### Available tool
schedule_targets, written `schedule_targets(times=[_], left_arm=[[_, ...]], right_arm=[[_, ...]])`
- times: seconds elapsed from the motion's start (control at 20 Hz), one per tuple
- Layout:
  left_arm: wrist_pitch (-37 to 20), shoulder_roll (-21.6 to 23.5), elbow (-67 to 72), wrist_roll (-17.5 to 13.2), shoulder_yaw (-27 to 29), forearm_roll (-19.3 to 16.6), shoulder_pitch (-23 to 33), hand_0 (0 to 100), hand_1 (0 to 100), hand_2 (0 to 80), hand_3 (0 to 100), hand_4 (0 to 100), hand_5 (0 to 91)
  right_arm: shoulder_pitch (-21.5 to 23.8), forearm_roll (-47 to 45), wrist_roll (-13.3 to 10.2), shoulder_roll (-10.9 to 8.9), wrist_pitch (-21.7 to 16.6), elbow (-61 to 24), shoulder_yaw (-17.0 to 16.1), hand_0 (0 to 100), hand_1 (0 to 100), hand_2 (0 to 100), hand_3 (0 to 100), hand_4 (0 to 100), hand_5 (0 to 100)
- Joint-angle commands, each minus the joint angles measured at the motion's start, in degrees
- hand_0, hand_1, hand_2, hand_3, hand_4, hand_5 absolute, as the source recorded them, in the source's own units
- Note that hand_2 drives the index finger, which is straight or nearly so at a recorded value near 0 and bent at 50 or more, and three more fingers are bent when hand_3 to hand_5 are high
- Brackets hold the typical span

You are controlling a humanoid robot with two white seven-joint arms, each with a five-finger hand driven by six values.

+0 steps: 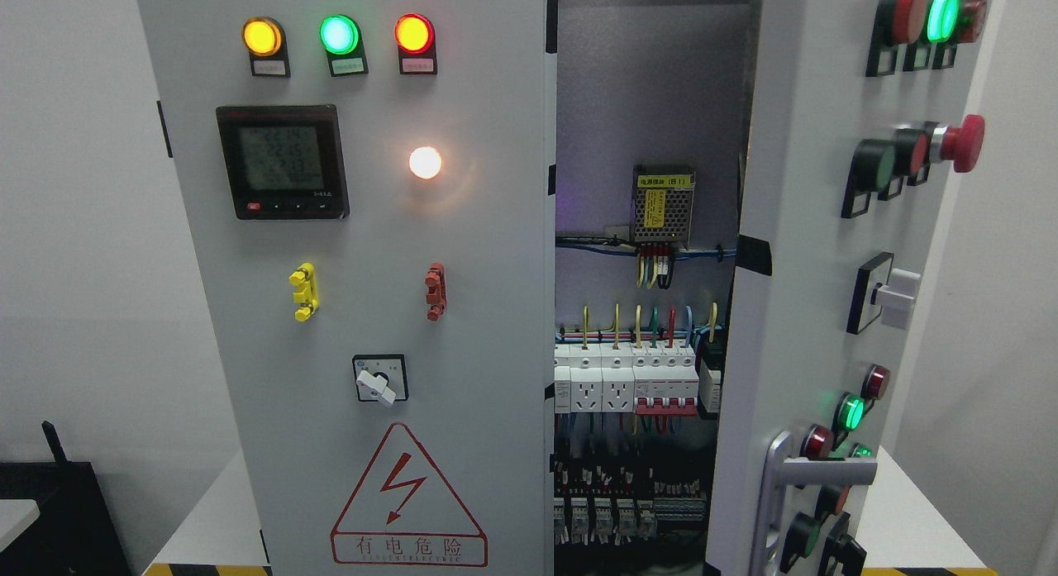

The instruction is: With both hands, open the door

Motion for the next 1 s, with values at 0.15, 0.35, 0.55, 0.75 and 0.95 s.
schedule_targets(times=[0.15,0.35,0.55,0.75,0.95], left_arm=[[-0.13,39.68,-46.09,-12.28,22.37,40.35,7.52,0,0,0.0,0,0,0.0],[-0.05,48.84,-46.09,-21.94,23.89,47.07,4.81,0,0,0.0,0,0,0.0],[-0.05,57.52,-45.92,-28.11,23.88,55.13,1.55,0,0,0.0,0,0,0.0],[-0.22,64.93,-44.42,-31.54,24.67,60.70,0.76,0,0,0.0,0,0,0.0],[-0.22,66.33,-44.51,-34.00,24.41,60.87,-2.49,0,0,0.0,0,0,0.0]], right_arm=[[0.00,-1.67,-0.01,0.00,0.04,0.00,0.04,38,0,0,0,0,0],[0.00,-1.67,-0.01,0.00,0.04,0.00,0.04,38,0,0,0,0,0],[0.00,-1.67,-0.01,0.00,0.04,-0.09,0.04,38,0,0,0,0,0],[0.00,-1.67,-0.01,0.00,0.04,0.00,-0.05,38,0,0,0,0,0],[0.00,-1.67,-0.01,0.00,0.04,0.00,-0.05,38,0,0,0,0,0]])
